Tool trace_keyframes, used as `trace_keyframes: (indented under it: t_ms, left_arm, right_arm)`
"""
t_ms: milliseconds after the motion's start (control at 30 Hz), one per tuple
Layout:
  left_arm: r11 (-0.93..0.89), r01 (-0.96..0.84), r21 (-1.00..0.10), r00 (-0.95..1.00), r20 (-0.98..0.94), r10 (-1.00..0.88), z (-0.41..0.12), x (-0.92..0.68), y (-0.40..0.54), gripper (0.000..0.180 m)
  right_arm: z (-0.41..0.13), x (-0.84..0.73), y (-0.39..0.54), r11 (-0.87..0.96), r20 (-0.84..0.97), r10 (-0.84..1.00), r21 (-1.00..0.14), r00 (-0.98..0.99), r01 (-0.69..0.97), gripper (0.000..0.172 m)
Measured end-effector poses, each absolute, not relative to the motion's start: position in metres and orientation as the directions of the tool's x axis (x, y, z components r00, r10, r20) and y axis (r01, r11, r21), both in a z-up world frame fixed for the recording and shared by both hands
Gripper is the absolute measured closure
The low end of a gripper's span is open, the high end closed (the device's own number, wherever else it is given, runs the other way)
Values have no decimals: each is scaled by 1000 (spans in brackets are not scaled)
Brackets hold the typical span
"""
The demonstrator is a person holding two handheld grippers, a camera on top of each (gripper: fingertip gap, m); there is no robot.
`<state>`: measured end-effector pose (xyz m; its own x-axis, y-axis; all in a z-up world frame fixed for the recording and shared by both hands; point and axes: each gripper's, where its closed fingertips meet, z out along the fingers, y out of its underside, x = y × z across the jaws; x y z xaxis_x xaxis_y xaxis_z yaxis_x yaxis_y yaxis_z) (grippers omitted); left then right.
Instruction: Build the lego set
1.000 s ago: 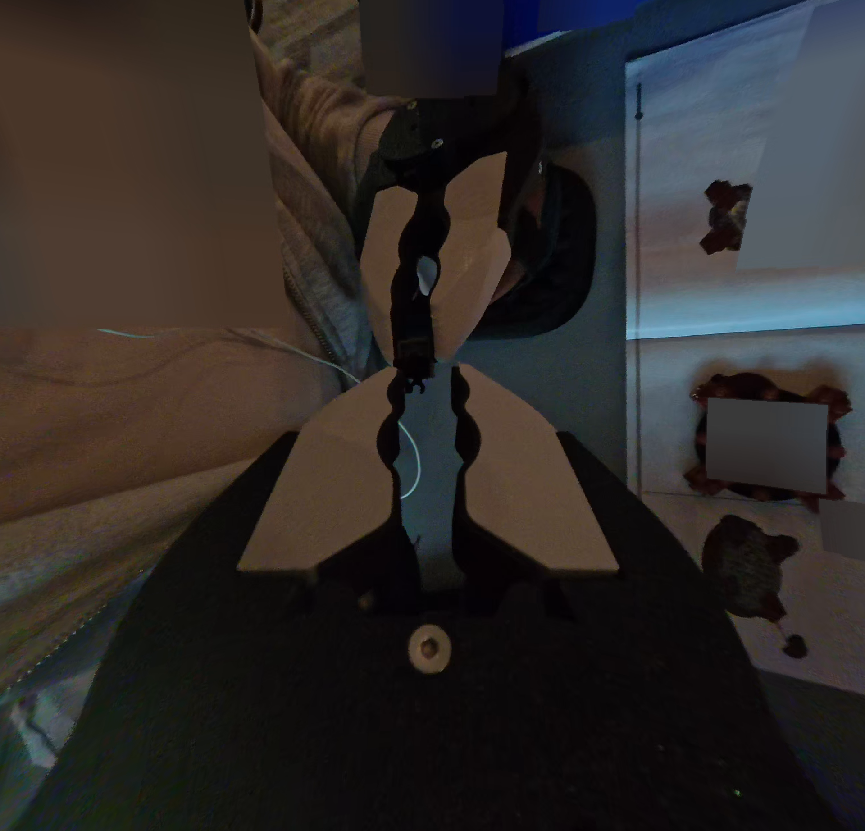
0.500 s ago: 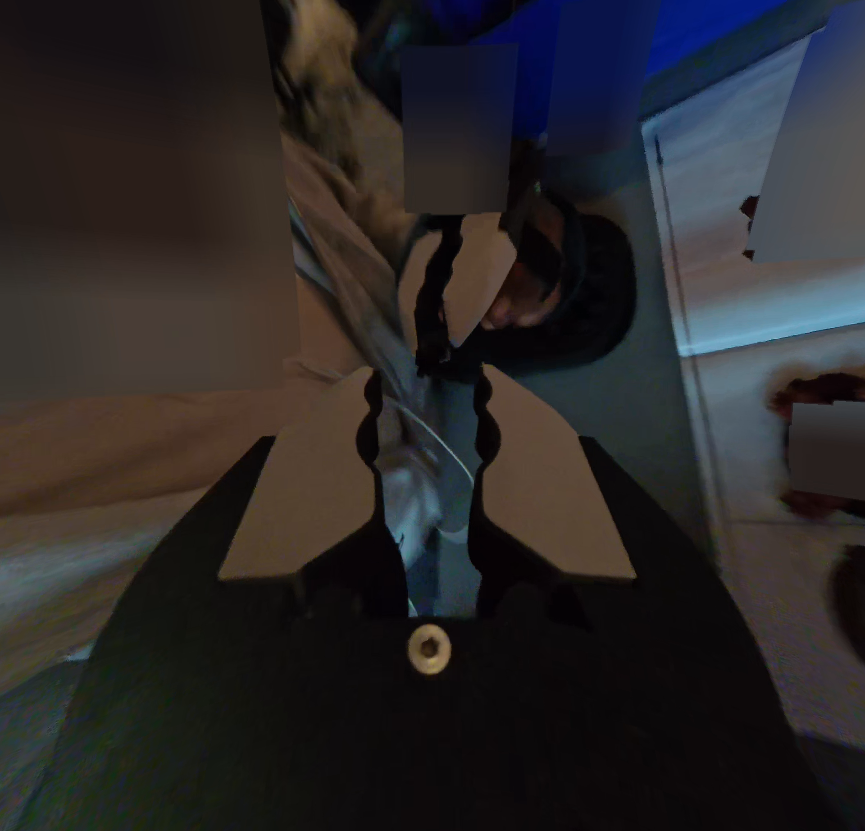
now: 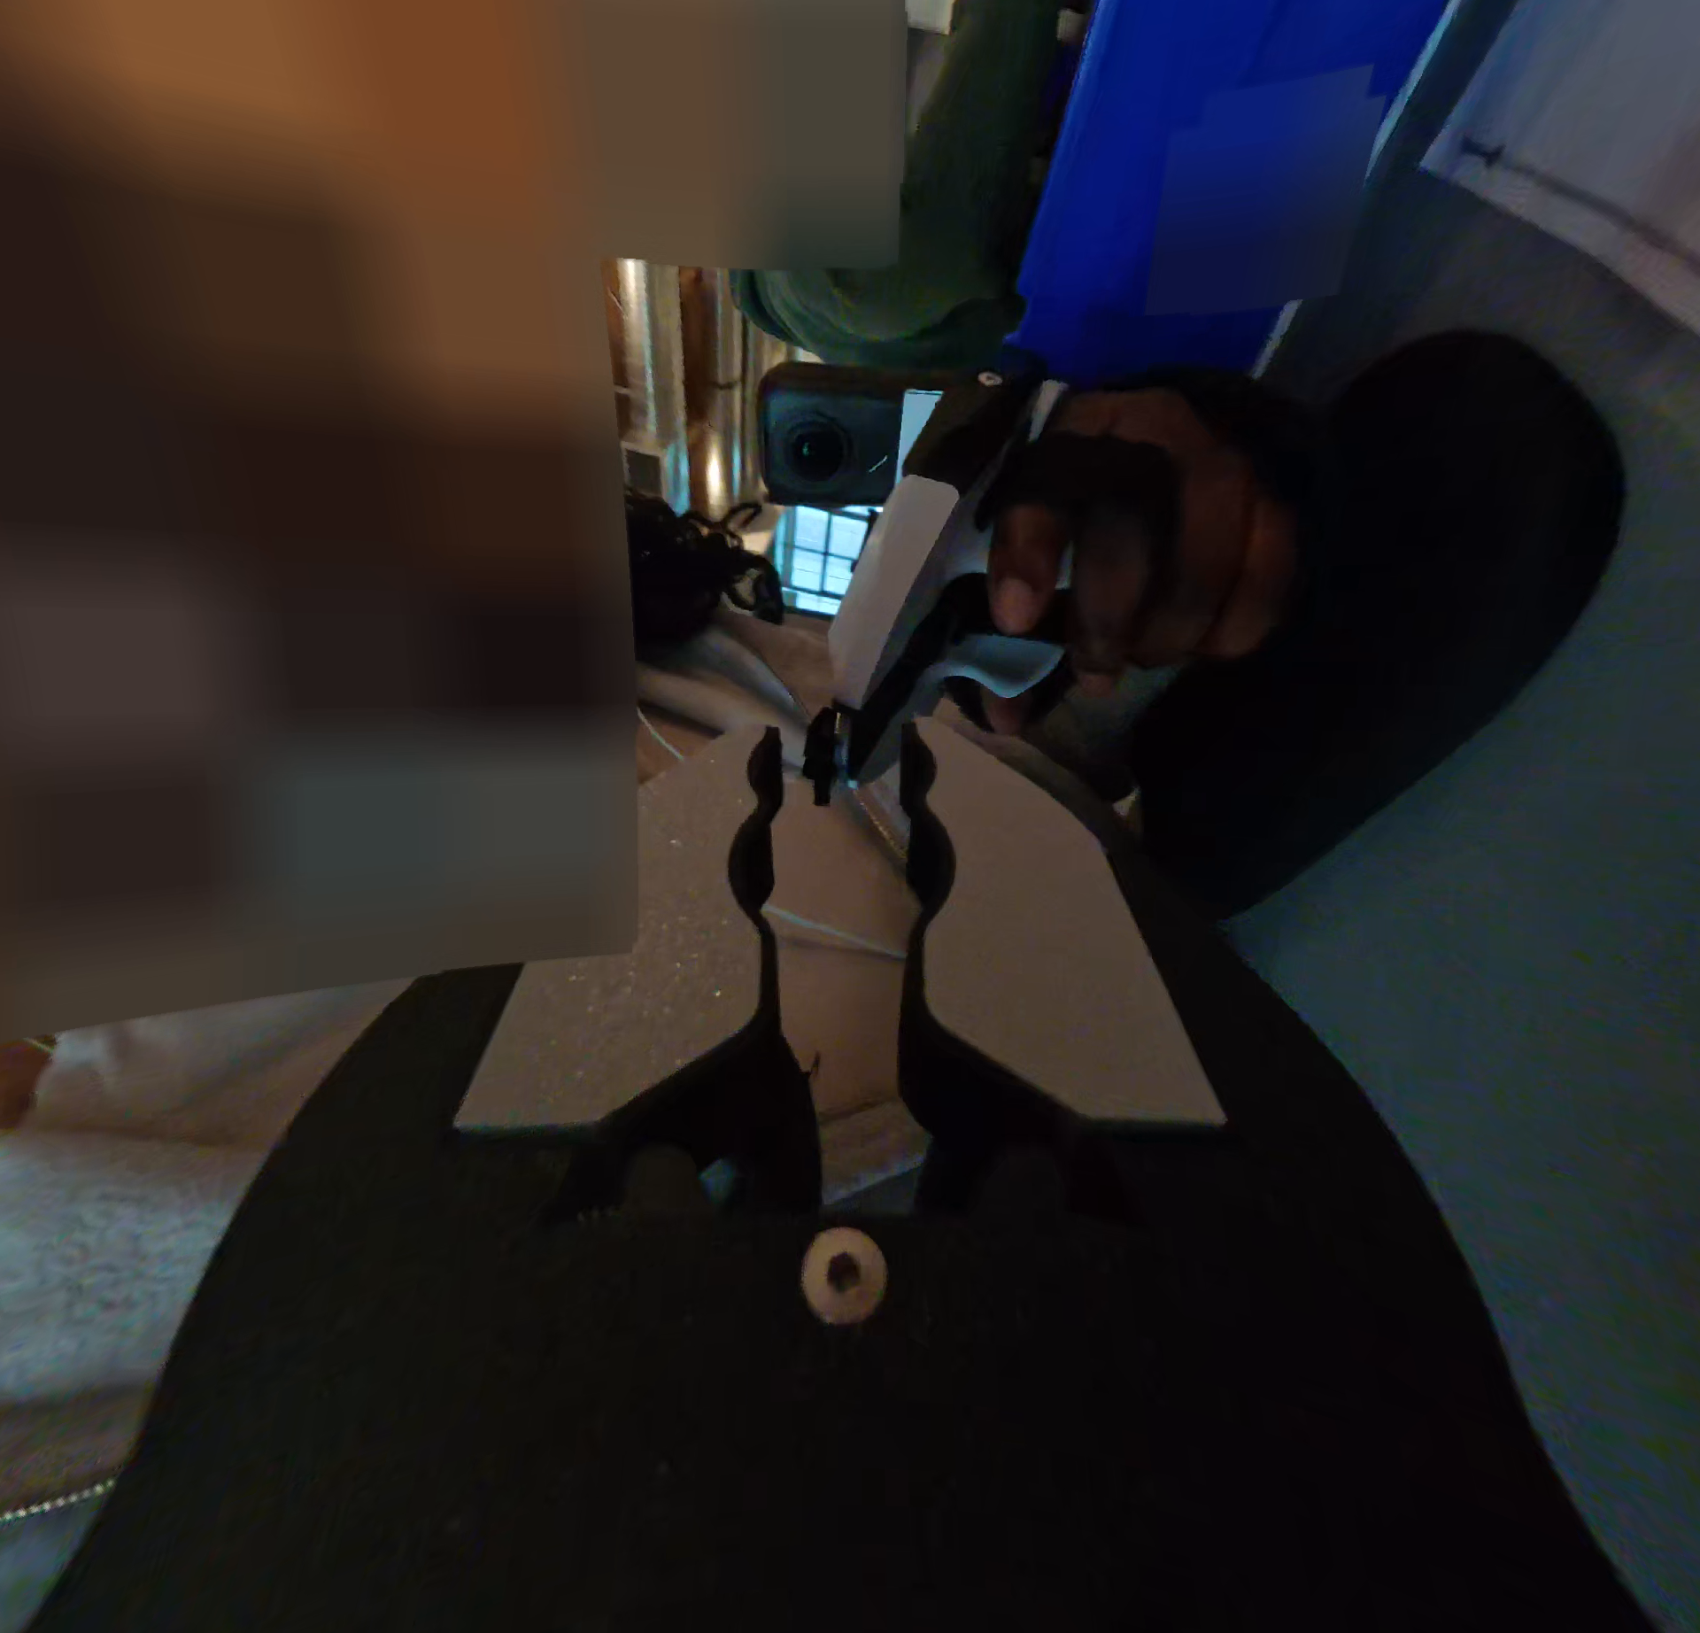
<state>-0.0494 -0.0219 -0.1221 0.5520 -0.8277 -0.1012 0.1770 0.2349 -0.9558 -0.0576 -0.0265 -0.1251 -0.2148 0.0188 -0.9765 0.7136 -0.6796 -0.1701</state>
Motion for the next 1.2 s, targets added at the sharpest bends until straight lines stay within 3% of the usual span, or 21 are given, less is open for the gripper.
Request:
trace_keyframes:
  t_ms: [233, 500, 933, 1200]
  left_arm:
    - [226, 162, -961, 547, -103, -831, -125, -48, -21, 165]
    - [215, 183, -959, 534, -87, -841, -124, -48, -22, 165]
    - [378, 38, -925, 550, -297, -781, -124, -38, -33, 165]
    - [346, 201, -917, 524, -198, -828, -110, -48, -37, 165]
  right_arm:
    - [-125, -58, -30, -674, -976, -26, -142, -215, 725, 165]
    - [-125, -57, -33, -625, -973, 31, -197, -229, 755, 166]
    - [-128, -47, -44, -520, -907, 163, -414, -388, 747, 168]
    - [-113, -58, -46, -601, -923, 55, -336, -382, 725, 168]
